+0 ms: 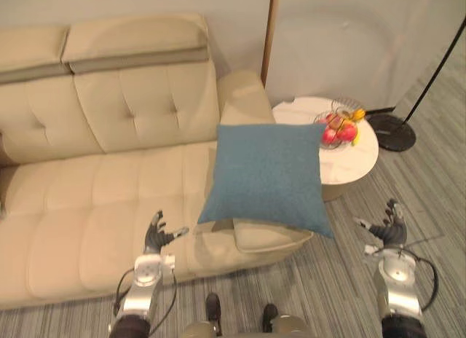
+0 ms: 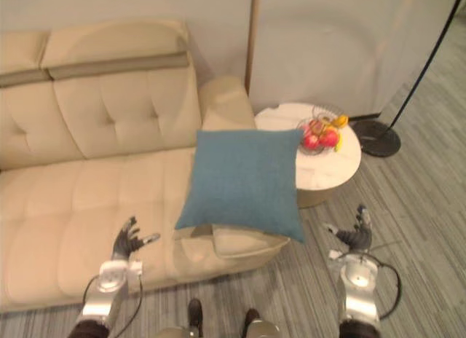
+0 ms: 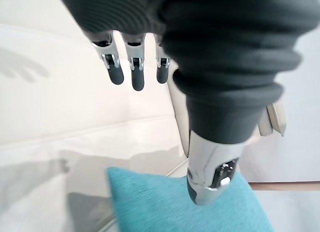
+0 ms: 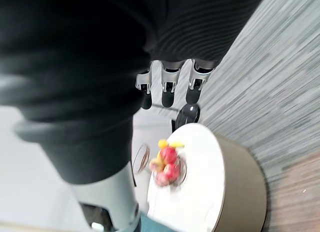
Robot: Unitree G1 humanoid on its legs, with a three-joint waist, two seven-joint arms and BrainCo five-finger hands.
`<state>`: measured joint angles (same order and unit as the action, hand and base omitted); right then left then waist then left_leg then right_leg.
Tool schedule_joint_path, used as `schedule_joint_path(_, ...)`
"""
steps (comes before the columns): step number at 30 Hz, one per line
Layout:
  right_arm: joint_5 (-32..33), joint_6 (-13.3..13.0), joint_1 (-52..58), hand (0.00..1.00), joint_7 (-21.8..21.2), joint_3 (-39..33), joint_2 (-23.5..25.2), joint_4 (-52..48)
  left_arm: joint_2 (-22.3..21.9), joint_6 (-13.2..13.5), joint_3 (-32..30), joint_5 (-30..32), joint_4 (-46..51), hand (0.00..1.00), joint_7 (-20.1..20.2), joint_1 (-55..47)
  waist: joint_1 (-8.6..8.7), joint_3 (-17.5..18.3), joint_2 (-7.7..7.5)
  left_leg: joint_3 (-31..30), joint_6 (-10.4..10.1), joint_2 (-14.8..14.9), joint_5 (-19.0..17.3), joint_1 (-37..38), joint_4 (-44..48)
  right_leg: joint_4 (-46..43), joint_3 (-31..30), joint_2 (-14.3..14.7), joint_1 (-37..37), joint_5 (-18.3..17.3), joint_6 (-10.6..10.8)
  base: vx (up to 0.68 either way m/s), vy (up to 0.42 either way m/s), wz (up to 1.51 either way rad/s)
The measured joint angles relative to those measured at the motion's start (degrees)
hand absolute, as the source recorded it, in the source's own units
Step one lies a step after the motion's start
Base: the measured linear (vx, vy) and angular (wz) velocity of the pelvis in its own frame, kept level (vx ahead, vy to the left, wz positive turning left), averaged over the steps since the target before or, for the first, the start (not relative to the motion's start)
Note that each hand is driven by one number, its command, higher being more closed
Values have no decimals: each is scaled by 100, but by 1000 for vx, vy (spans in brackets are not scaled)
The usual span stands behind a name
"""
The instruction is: Pick up cushions and gather them together orderly.
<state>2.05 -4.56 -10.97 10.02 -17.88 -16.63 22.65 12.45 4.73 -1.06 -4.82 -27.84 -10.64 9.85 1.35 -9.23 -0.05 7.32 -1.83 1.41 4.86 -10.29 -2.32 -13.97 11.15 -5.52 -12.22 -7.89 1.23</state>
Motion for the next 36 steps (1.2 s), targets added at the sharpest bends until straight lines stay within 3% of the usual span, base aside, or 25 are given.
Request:
schedule_joint_path(7,382,8,-1483,0,230,362,-197,614,237,118,263,-436,-565,0,-310,1797,-99,-706,20,-8,0,29,0,-961,576,-565,-37,-63,-936,-10,-50,-67,-14,2)
schedule_joint_path(14,819,24,-2416,0,553,739,-97,765,254,119,745,-666,-1164,0,-393,3238,-179,-1065,4,76,-6,83,-33,-1705,918,-1095,-66,-131,-1741,-38,-119,-116,-13,3)
schedule_joint_path(18,985,33,-2903,0,661,887,73,752,232,123,954,-674,-1321,0,-377,3934,-172,-1095,3,446,65,248,52,-2118,950,-1174,-45,-128,-2197,50,-180,-102,-28,-2)
schedule_joint_path(24,1152,33,-3397,0,817,1310,374,717,-199,117,1159,-772,-1816,0,-409,4605,-165,-1106,3,503,72,368,186,-2409,959,-1041,-62,-3,-2442,175,-236,2,-33,-7)
schedule_joint_path(25,1160,33,-3485,100,856,1403,390,625,-189,117,1157,-771,-1837,0,-429,4689,-171,-1111,2,550,65,415,183,-2491,976,-983,-70,42,-2504,220,-250,18,-58,-16)
schedule_joint_path(26,1161,32,-3539,100,863,1406,373,468,-185,117,1157,-771,-1843,100,-443,4798,-181,-1171,-9,567,58,451,187,-2546,994,-959,-80,74,-2557,250,-260,4,-52,-13)
schedule_joint_path(29,1183,4,-3702,100,888,1411,360,257,-187,115,1160,-768,-1842,100,-542,5016,-181,-1335,-12,594,54,508,184,-2660,1083,-957,-89,121,-2643,287,-270,-11,-43,-7)
schedule_joint_path(36,1579,-84,-3822,100,913,1412,298,21,-77,117,1159,-792,-1483,100,-697,5049,-217,-1338,-17,659,25,608,160,-2773,1147,-762,-176,231,-2696,445,-287,-4,-32,-10)
